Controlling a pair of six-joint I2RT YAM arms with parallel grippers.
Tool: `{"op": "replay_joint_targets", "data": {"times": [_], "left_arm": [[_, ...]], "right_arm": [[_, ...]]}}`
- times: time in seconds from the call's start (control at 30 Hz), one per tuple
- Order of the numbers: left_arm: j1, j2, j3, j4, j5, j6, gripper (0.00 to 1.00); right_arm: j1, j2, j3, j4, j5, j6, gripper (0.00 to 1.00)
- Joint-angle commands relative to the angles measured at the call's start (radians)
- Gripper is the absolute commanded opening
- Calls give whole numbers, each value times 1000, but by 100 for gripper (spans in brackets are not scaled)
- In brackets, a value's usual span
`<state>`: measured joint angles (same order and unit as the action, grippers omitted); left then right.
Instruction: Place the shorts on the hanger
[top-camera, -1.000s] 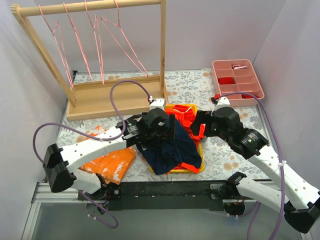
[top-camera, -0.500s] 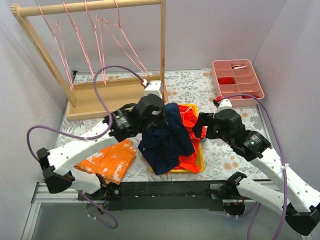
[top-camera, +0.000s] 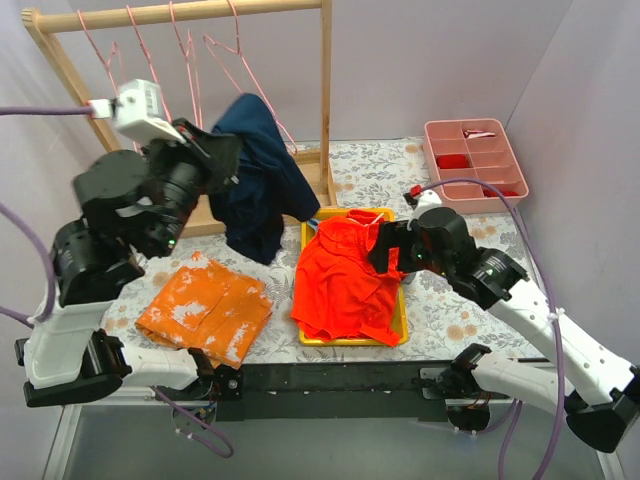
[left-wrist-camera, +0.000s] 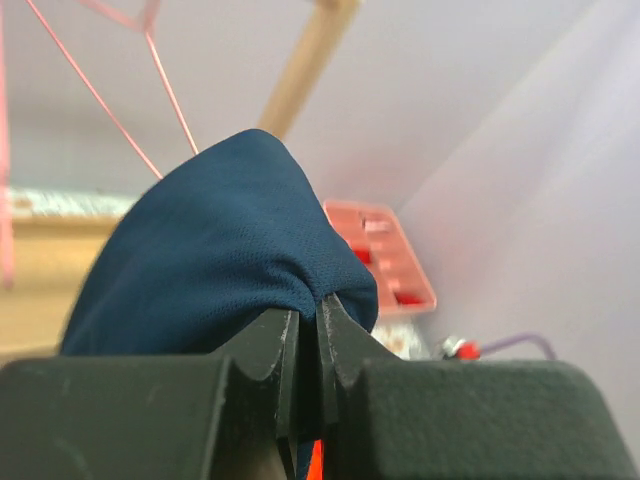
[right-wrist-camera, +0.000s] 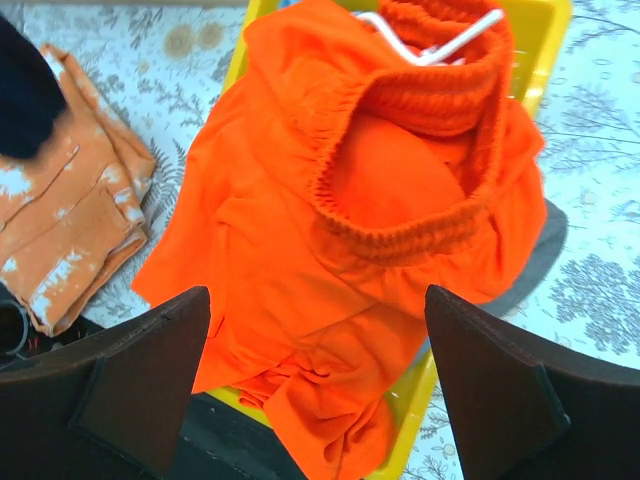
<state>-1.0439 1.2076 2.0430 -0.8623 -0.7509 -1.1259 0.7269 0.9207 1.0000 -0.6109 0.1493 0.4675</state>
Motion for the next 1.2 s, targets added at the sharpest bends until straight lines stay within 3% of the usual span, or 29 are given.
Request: {"op": "replay_joint_targets", "data": {"times": [0.0, 0.17, 0.27, 0.43, 0.8, 1.0, 1.17], "left_arm": [[-1, -5, 115, 72, -116, 135, 0], [-1, -13, 92, 92, -145, 163, 0], [-1, -32, 60, 118, -154, 167, 0], [-1, -42, 60, 117, -154, 173, 0], [-1, -63, 16, 112, -139, 152, 0], [-1, -83, -38, 120, -133, 141, 0], [-1, -100, -82, 129, -127, 135, 0]], "right_arm": [[106, 65, 52, 109, -24, 6, 95], [287, 231, 52, 242, 30, 49, 95], [333, 380, 118, 319, 30, 42, 95], [384, 581, 232, 361, 35, 23, 95], [459, 857, 318, 456, -66, 43, 94], [467, 905, 263, 424, -45, 57, 94], [467, 782, 36, 381, 53, 117, 94]]}}
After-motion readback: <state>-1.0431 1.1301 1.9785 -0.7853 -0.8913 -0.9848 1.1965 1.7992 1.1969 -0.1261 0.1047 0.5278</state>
